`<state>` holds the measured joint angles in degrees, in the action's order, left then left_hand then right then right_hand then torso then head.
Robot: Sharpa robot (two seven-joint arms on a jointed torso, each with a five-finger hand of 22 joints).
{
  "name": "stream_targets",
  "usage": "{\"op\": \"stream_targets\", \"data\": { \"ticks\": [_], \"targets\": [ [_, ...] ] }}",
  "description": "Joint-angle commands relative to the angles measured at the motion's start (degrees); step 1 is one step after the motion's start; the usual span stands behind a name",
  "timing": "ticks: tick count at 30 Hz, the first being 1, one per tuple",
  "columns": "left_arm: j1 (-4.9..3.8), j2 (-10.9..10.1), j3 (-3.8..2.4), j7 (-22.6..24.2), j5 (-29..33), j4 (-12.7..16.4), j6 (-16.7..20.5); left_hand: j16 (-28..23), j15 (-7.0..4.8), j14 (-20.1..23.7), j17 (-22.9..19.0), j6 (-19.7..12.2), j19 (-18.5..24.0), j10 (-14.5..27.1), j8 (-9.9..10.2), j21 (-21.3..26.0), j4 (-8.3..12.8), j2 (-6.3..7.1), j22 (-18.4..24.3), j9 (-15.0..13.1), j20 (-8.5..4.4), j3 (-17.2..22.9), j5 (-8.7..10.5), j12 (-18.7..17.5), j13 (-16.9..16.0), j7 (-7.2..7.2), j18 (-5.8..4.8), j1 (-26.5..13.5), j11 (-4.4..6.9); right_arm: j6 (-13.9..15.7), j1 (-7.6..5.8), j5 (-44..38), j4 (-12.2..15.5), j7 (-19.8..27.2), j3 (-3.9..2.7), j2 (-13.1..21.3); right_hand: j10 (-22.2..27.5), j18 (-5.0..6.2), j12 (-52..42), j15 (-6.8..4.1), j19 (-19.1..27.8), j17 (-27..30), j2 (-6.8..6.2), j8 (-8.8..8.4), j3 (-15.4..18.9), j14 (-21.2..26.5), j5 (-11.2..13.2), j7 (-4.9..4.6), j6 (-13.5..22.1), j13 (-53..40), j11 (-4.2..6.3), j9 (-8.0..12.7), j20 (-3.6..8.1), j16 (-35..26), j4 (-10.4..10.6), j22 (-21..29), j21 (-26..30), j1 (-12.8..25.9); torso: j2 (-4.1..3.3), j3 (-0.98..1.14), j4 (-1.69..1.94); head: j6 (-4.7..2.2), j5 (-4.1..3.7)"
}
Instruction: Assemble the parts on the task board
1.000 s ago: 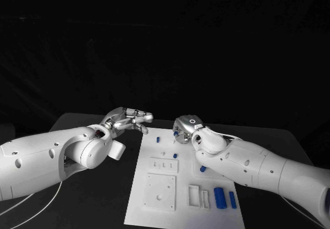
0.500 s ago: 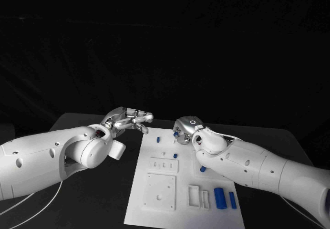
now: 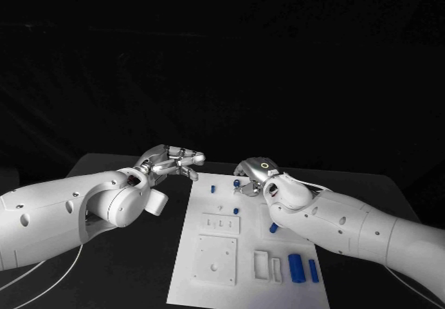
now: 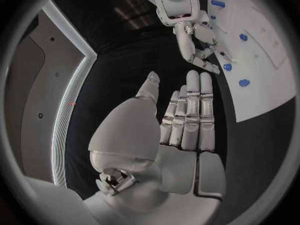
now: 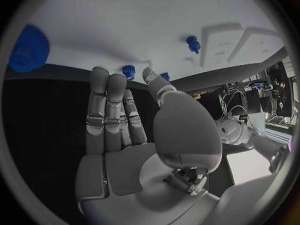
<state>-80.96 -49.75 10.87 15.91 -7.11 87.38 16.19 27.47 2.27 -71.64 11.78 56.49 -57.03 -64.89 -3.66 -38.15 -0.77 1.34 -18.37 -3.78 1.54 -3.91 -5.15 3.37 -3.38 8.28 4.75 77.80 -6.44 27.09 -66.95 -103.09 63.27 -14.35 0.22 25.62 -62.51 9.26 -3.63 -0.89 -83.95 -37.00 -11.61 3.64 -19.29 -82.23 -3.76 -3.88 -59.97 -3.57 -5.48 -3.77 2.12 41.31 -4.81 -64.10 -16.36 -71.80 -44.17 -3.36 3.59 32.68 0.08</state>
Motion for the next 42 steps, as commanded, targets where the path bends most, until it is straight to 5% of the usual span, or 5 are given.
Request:
{"op": "stream_targets", "data": {
  "ticks": [1,6,13,24,42],
  "targets": [
    [-0.07,-0.1,-0.06,0.3,0.0,-0.3,-0.8,0.2,0.13,0.3,-0.1,0.1,0.3,0.4,0.0,-0.3,0.3,-0.32,0.1,-0.1,-0.13,0.0,-0.18,0.1,-0.1,0.21,-0.01,0.1,0.04,2.7,-0.03,3.4,2.7,1.4,-0.65,2.3,-2.2,0.27,0.2,-0.35,-1.2,0.1,0.45,-0.04,-0.3,0.0,0.1,-0.76,-0.6,0.0,0.73,0.0,-0.03,0.2,0.2,0.0,0.2,-0.6,0.11,0.10,-0.23,-0.31,0.04],
    [-0.08,-0.4,-0.05,0.4,0.0,-0.8,-0.8,0.2,0.07,0.3,-0.1,0.1,0.4,0.0,0.0,-0.3,0.4,-0.42,0.2,-0.1,-0.16,0.0,-0.23,0.1,-0.1,0.09,-0.02,0.2,0.16,3.0,-0.05,7.6,7.3,3.0,-2.74,7.7,-11.7,-1.57,-0.1,-1.83,-1.7,-0.3,1.00,0.06,-7.5,-0.7,-1.5,-2.56,-2.6,-0.2,2.89,0.0,1.51,0.7,-1.3,-1.7,-2.1,0.0,0.35,0.31,-0.75,-0.60,0.15],
    [-0.07,-0.7,-0.04,0.3,-0.3,-1.3,-1.4,0.4,-0.41,0.0,0.0,0.1,0.3,-3.9,0.0,-0.6,0.6,-1.12,0.2,0.0,-0.64,-0.6,-0.25,0.0,-0.1,-0.11,-0.36,0.4,1.10,-1.2,-0.07,15.5,10.4,6.0,-5.49,14.5,-23.4,-4.08,-7.1,-4.35,-2.2,-1.5,0.71,0.07,-5.4,-1.2,-6.8,-1.14,-4.9,-8.9,7.00,-0.4,4.17,1.2,-2.5,-4.4,-6.9,0.6,0.77,0.85,-1.81,-0.84,0.49],
    [-0.06,-0.6,-0.02,0.1,-1.1,-1.8,-1.9,3.0,-1.11,0.2,1.6,0.0,0.2,-7.1,0.0,-1.8,0.2,-1.59,-0.5,0.0,-1.45,-1.2,-0.33,0.2,-0.2,-0.44,-0.97,0.8,1.96,-9.3,-0.07,17.2,7.6,6.6,-6.33,16.4,-11.6,-4.07,-46.5,-3.59,-2.2,-19.9,2.77,0.12,7.4,0.2,-12.1,-1.67,-0.9,-58.3,6.28,-1.3,3.62,12.9,-2.4,-13.2,-19.8,0.9,0.69,1.41,-2.21,-0.68,0.51],
    [-0.04,-0.5,0.00,-0.1,-1.5,-1.9,-2.6,7.6,-1.18,1.1,3.4,-0.1,1.0,-5.4,0.0,-4.5,0.3,-1.52,-2.3,0.0,-1.53,-1.4,-0.35,0.2,-0.2,-0.33,-0.69,0.9,1.63,-12.2,1.17,13.3,0.8,6.3,-6.40,12.0,-15.0,-4.02,-57.5,-3.13,-2.5,-28.4,2.28,0.01,10.7,-1.3,-10.2,-2.32,2.0,-68.8,5.57,-1.6,3.01,19.1,0.4,-16.9,-32.8,-0.9,0.06,1.60,-1.69,-0.30,0.50]
  ]
}}
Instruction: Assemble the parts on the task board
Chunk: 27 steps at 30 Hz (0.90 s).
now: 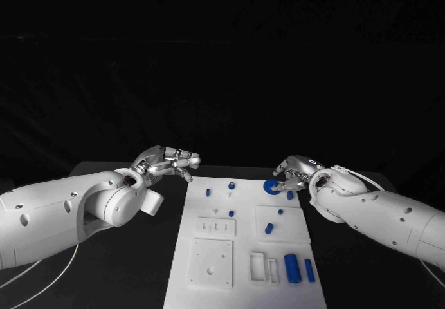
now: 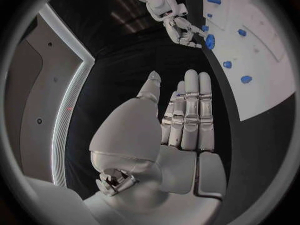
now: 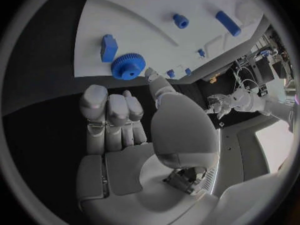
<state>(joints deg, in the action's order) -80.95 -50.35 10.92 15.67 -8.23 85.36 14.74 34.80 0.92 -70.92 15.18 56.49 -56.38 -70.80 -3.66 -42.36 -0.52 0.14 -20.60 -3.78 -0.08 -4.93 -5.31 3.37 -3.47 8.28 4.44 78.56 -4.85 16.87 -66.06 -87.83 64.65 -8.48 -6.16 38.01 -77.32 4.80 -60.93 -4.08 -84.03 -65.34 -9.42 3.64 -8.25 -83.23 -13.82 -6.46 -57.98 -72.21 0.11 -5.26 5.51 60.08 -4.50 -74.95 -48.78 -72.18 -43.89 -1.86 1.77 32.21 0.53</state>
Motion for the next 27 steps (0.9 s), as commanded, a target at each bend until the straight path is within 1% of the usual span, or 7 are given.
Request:
{"op": "stream_targets", "data": {
  "ticks": [1,2,12,13,14,19,27],
  "targets": [
    [-0.05,0.1,-0.05,0.1,-0.4,0.1,-1.2,0.3,0.17,0.4,0.0,-0.1,0.3,0.5,0.0,-0.3,0.0,-0.32,-0.1,0.0,0.09,-0.3,-0.19,0.2,-0.1,-0.33,-0.38,0.1,0.04,-2.1,0.41,-2.1,-0.8,0.4,-0.02,-0.5,-0.2,0.46,-0.2,0.07,-2.3,-0.2,0.11,0.02,-0.5,-0.2,0.0,0.26,0.0,-0.3,-0.02,-0.1,-0.40,0.3,0.0,-6.1,-0.7,-0.5,-0.20,0.10,0.10,0.19,0.20],
    [-0.05,0.2,-0.05,0.1,-0.4,0.1,-1.2,0.3,0.17,0.4,0.0,-0.1,0.3,0.5,0.0,-0.3,0.0,-0.32,-0.1,0.0,0.09,-0.3,-0.19,0.2,-0.1,-0.33,-0.38,0.1,0.04,-2.3,0.52,-2.2,-1.0,0.3,-0.02,-0.7,-0.2,0.46,-0.2,0.07,-2.3,-0.2,0.11,0.02,-0.5,-0.2,0.0,0.26,0.0,-0.3,-0.02,-0.1,-0.40,0.3,0.0,-6.1,-0.7,-0.5,-0.19,0.11,0.09,0.15,0.45],
    [-0.05,0.3,-0.05,0.0,-0.5,0.0,-1.4,0.5,0.27,0.5,-0.2,-0.1,0.5,1.0,0.0,-0.5,0.1,-0.31,-0.2,-0.1,0.22,-0.3,-0.22,0.2,-0.1,-0.25,-0.26,0.0,-0.12,-3.0,1.11,-2.9,-2.4,0.1,-0.01,-1.6,-0.4,0.44,-0.4,0.02,-2.2,-0.4,0.43,0.01,-1.3,-0.3,-1.1,0.34,-0.6,-0.5,0.05,-0.1,-0.37,0.5,-0.2,-6.1,-1.1,-0.3,-0.07,0.10,0.04,0.55,0.60],
    [-0.05,0.4,-0.05,0.0,-0.5,-0.1,-1.4,0.5,0.27,0.5,-0.2,-0.1,0.5,1.0,0.0,-0.5,0.1,-0.31,-0.2,-0.1,0.22,-0.3,-0.22,0.2,-0.1,-0.25,-0.26,0.0,-0.12,-3.0,1.13,-2.9,-2.5,0.0,-0.01,-1.7,-0.3,0.44,-0.3,-0.01,-2.2,-0.4,0.67,0.00,-1.9,-0.3,-3.4,0.34,-0.7,-0.5,0.09,0.0,-0.33,0.5,-0.2,-6.1,-1.2,-0.1,-0.04,0.11,0.06,0.63,0.55],
    [-0.05,0.4,-0.04,0.0,-0.5,-0.1,-1.4,0.5,0.27,0.5,-0.2,-0.1,0.5,1.0,0.0,-0.5,0.1,-0.31,-0.2,-0.1,0.22,-0.3,-0.22,0.2,-0.1,-0.25,-0.26,0.0,-0.12,-3.0,1.14,-2.9,-2.6,0.0,-0.01,-1.7,-0.3,0.43,-0.3,-0.01,-2.2,-0.5,0.56,-0.02,-2.5,-0.3,-3.8,0.33,-0.7,-0.6,0.10,0.1,-0.32,0.6,-0.5,-6.1,-1.3,0.3,-0.04,0.11,0.06,0.63,0.55],
    [-0.05,0.4,-0.04,0.0,-0.5,-0.2,-1.4,0.5,0.27,0.5,-0.2,-0.1,0.5,1.0,0.0,-0.5,0.1,-0.31,-0.2,-0.1,0.22,-0.3,-0.22,0.2,-0.1,-0.25,-0.26,0.0,-0.12,-3.0,1.18,-2.8,-2.9,-0.1,-0.01,-1.9,-0.5,0.40,-0.4,-0.07,-2.2,-0.5,0.85,0.00,-4.2,-0.3,-4.5,0.39,-1.1,-0.8,0.17,0.4,-0.28,0.6,-0.9,-6.1,-1.6,1.4,-0.01,0.12,0.02,0.70,0.61],
    [-0.04,0.5,-0.04,-0.1,-0.5,-0.2,-1.6,0.6,0.30,0.6,-0.3,-0.1,0.5,1.2,0.0,-0.5,0.1,-0.31,-0.2,-0.1,0.27,-0.3,-0.25,0.2,-0.1,-0.22,-0.22,0.0,-0.15,-4.0,1.19,-2.4,-3.0,0.1,-0.01,-2.1,-0.8,0.32,-1.0,-0.17,-2.1,-0.7,1.14,0.01,-5.0,-0.4,-4.9,0.62,-2.2,-1.2,0.31,0.4,-0.19,0.9,-0.8,-6.2,-1.9,2.0,-0.03,0.13,0.00,0.82,0.68]
  ]
}}
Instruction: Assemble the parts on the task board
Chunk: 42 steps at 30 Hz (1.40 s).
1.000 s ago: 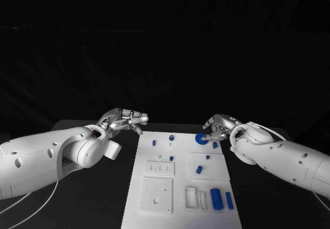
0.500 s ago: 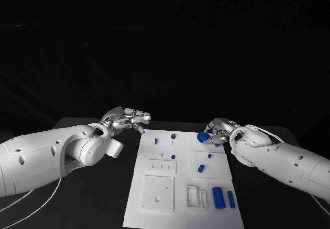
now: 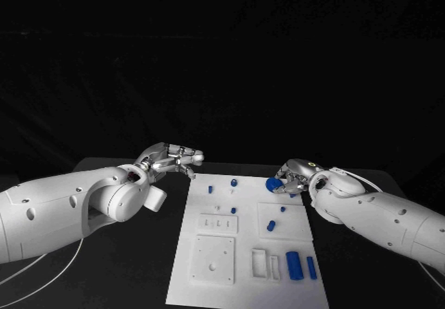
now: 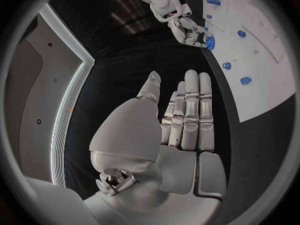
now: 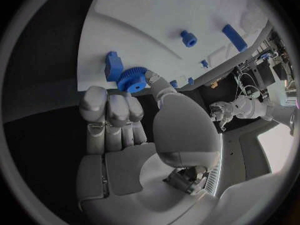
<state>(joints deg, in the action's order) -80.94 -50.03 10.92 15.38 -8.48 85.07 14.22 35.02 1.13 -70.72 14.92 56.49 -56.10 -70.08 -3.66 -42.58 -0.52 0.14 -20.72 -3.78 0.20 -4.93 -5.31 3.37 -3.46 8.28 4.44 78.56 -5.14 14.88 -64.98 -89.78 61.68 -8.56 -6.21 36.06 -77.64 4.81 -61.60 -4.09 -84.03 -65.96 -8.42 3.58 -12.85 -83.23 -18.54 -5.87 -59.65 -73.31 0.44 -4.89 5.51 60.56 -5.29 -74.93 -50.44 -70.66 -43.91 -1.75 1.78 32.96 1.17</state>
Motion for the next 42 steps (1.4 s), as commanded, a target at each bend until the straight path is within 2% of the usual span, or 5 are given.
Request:
{"op": "stream_targets", "data": {
  "ticks": [1,8,15,22,42],
  "targets": [
    [-0.05,0.2,-0.04,0.1,-0.2,0.0,-1.1,0.4,0.09,0.4,0.0,-0.1,0.3,0.4,0.0,-0.3,0.1,-0.31,-0.1,-0.1,-0.02,-0.3,-0.25,0.2,-0.1,-0.22,-0.21,0.0,0.14,-2.2,0.11,-0.4,0.0,0.2,0.04,-0.1,-0.5,0.27,-0.5,-0.17,-2.2,-0.1,0.16,0.07,-0.6,-0.4,-0.2,0.06,-0.7,-0.2,0.00,0.1,-0.18,0.4,0.0,-6.2,-0.4,0.6,0.00,0.02,0.00,0.10,0.02],
    [-0.05,0.2,-0.04,0.1,-0.2,0.0,-1.1,0.4,0.11,0.4,-0.1,-0.1,0.3,0.5,0.0,-0.3,0.2,-0.33,-0.1,-0.1,0.01,-0.2,-0.25,0.2,-0.1,-0.22,-0.20,0.0,0.11,-2.8,0.12,-0.9,-0.1,-0.3,0.06,-0.4,-0.8,0.06,-0.9,-0.35,-2.1,-0.3,0.24,0.04,-2.2,-0.4,0.5,0.47,-2.4,-0.7,0.24,0.3,0.02,0.7,-0.1,-6.2,-0.8,1.1,-0.01,0.03,0.00,0.28,-0.03],
    [-0.05,0.3,-0.04,0.0,-0.3,-0.1,-1.2,0.4,0.12,0.5,-0.2,-0.1,0.3,0.6,0.0,-0.3,0.2,-0.33,-0.1,-0.1,0.02,-0.2,-0.25,0.2,-0.1,-0.21,-0.19,0.1,0.10,-2.9,0.12,-2.2,0.0,-1.4,0.12,-0.8,-1.1,-0.09,-1.2,-0.44,-2.2,-0.4,0.28,0.04,-2.7,-0.4,0.0,0.67,-3.1,-0.9,0.28,0.3,0.12,0.9,0.2,-6.3,-1.2,1.4,-0.01,0.00,0.01,0.46,0.01],
    [-0.05,0.4,-0.03,-0.2,-0.3,-0.2,-1.3,0.4,0.14,0.5,-0.3,-0.1,0.4,0.7,0.0,-0.4,0.3,-0.34,-0.1,-0.1,0.04,-0.2,-0.28,0.2,-0.1,-0.19,-0.18,0.1,0.07,-3.1,0.12,-3.1,0.2,-2.2,0.19,-0.8,-1.3,-0.27,-1.3,-0.54,-2.1,-0.4,0.08,0.06,-5.5,-0.4,0.5,0.88,-4.1,-1.1,0.35,0.4,0.26,1.0,-0.2,-6.3,-1.5,1.8,-0.03,0.02,-0.02,0.65,0.08],
    [-0.05,0.4,0.00,-0.8,-0.8,-0.3,-1.7,0.4,0.25,0.7,-0.5,-0.2,0.5,1.3,0.0,-0.3,0.5,-0.26,0.0,-0.1,0.13,-0.2,-0.28,0.2,-0.1,-0.13,-0.14,0.2,-0.09,-5.1,0.11,-3.5,0.4,-3.2,0.24,-0.9,-1.6,-0.43,-1.6,-0.62,-2.1,-0.4,0.41,0.03,-5.9,-0.5,0.8,1.16,-4.9,-1.3,0.42,0.4,0.32,1.2,0.5,-6.4,-1.8,2.5,0.01,0.05,-0.03,0.83,0.15]
  ]
}}
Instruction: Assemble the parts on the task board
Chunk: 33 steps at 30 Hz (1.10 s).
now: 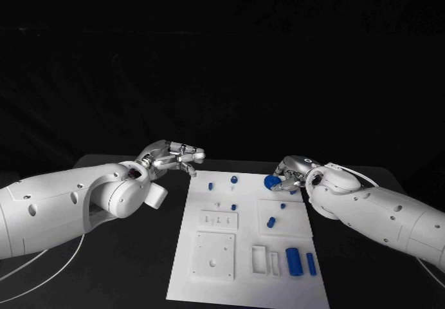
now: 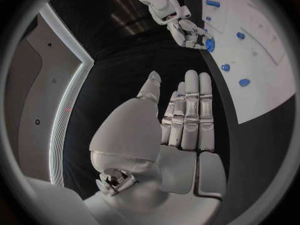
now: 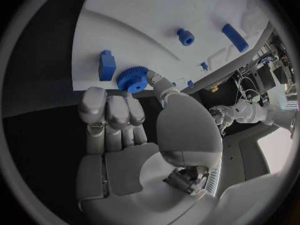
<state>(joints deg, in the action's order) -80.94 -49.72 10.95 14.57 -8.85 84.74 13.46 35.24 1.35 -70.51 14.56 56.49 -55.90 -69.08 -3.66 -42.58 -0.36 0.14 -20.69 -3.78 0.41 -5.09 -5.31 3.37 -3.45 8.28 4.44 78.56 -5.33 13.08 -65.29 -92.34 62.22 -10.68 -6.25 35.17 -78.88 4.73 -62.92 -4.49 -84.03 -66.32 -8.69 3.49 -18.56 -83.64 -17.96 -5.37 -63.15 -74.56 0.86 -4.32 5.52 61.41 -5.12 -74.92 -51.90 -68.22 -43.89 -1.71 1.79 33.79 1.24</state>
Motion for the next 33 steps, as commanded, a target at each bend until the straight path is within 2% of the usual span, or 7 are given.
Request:
{"op": "stream_targets", "data": {
  "ticks": [1,7,18,22,26,29,33],
  "targets": [
    [-0.05,0.1,-0.03,0.0,-0.4,0.0,-1.0,0.2,0.02,0.5,-0.1,-0.2,0.3,0.3,0.0,-0.3,0.3,-0.26,0.0,-0.1,-0.08,0.0,-0.28,0.2,-0.1,-0.13,-0.14,0.2,0.09,-3.6,0.42,-0.9,-0.1,-1.1,0.28,-0.1,-0.3,-0.37,-0.2,-0.22,-2.1,-0.1,0.63,0.11,-0.1,-0.1,0.2,0.64,-1.4,-0.1,-0.01,-0.1,0.33,0.4,0.5,-6.4,-0.4,0.2,-0.01,0.01,-0.03,-0.04,0.06],
    [-0.05,0.1,-0.03,-0.1,-0.4,0.0,-0.9,0.2,0.04,0.5,-0.1,-0.2,0.3,0.4,0.0,-0.4,0.4,-0.32,0.0,0.0,-0.06,0.0,-0.32,0.2,-0.1,-0.11,-0.11,0.3,0.07,-5.9,0.42,0.3,-0.3,-1.0,0.30,-0.1,-0.2,-0.35,0.1,-0.16,-2.0,-0.2,-0.19,0.13,2.5,0.0,-1.1,0.35,-0.1,0.0,-0.23,0.0,0.31,0.5,2.4,-6.4,-0.4,1.0,-0.01,0.00,-0.03,-0.09,0.03],
    [-0.05,0.1,-0.02,-0.2,-0.4,0.0,-0.9,0.2,0.04,0.5,-0.2,-0.3,0.4,0.5,0.0,-0.4,0.6,-0.43,0.0,0.0,-0.04,0.0,-0.43,0.2,-0.1,-0.10,-0.08,0.4,0.05,-6.2,0.42,0.6,-0.5,-1.2,0.32,-0.2,-0.2,-0.30,0.0,-0.18,-2.0,-0.4,0.10,0.13,3.7,0.0,-0.8,0.36,0.0,0.0,-0.24,0.0,0.31,0.6,3.5,-6.4,-0.5,0.9,-0.02,0.02,-0.06,-0.11,0.10],
    [-0.05,0.1,-0.01,-0.2,-0.4,0.0,-0.9,0.3,0.04,0.5,-0.2,-0.2,0.4,0.5,0.0,-0.4,0.7,-0.47,0.0,0.0,-0.04,0.1,-0.46,0.2,-0.1,-0.09,-0.07,0.5,0.05,-5.7,0.42,-0.6,-0.3,-1.5,0.37,-0.2,-0.3,-0.32,0.0,-0.22,-2.0,-0.4,0.05,0.13,2.4,0.0,0.2,0.43,-0.3,0.0,-0.18,0.0,0.34,0.6,3.1,-6.4,-0.5,0.4,-0.03,0.03,-0.07,-0.11,0.07],
    [-0.05,0.1,-0.01,-0.2,-0.4,0.0,-0.8,0.3,0.04,0.5,-0.2,-0.2,0.4,0.5,0.0,-0.4,0.7,-0.47,0.0,0.0,-0.04,0.1,-0.46,0.2,-0.1,-0.09,-0.07,0.5,0.05,-4.1,0.41,-3.5,0.3,-2.2,0.60,-0.2,-0.3,-0.33,0.1,-0.20,-2.0,-0.3,-0.13,0.13,-0.1,0.0,1.1,0.48,-0.8,0.0,-0.15,0.0,0.31,0.5,1.7,-6.4,-0.5,-0.2,0.00,0.01,-0.10,-0.11,0.04],
    [-0.05,0.1,-0.01,-0.2,-0.4,0.0,-0.8,0.3,0.04,0.5,-0.2,-0.2,0.4,0.5,0.0,-0.4,0.7,-0.47,0.0,0.0,-0.04,0.1,-0.46,0.2,-0.1,-0.09,-0.07,0.5,0.05,-2.1,0.41,-6.5,1.2,-3.0,0.92,0.0,-0.4,-0.36,0.2,-0.24,-2.0,-0.2,-0.26,0.12,-2.6,-0.1,1.6,0.59,-1.4,0.1,-0.07,0.0,0.33,0.5,0.4,-6.4,-0.7,-0.2,0.01,0.01,-0.11,-0.08,0.01],
    [-0.05,0.1,0.01,-0.2,-0.4,0.0,-0.8,0.3,0.04,0.5,-0.2,-0.2,0.4,0.5,0.0,-0.4,0.7,-0.47,0.0,0.0,-0.04,0.1,-0.46,0.2,-0.1,-0.09,-0.07,0.5,0.05,0.7,0.41,-9.8,3.0,-4.1,1.27,0.2,-0.8,-0.48,0.0,-0.32,-2.2,-0.1,-0.50,0.13,-4.8,-0.1,2.5,0.83,-2.1,0.1,-0.02,-0.1,0.37,0.5,-0.2,-6.5,-1.2,-0.1,0.00,0.06,-0.06,-0.09,-0.05]
  ]
}}
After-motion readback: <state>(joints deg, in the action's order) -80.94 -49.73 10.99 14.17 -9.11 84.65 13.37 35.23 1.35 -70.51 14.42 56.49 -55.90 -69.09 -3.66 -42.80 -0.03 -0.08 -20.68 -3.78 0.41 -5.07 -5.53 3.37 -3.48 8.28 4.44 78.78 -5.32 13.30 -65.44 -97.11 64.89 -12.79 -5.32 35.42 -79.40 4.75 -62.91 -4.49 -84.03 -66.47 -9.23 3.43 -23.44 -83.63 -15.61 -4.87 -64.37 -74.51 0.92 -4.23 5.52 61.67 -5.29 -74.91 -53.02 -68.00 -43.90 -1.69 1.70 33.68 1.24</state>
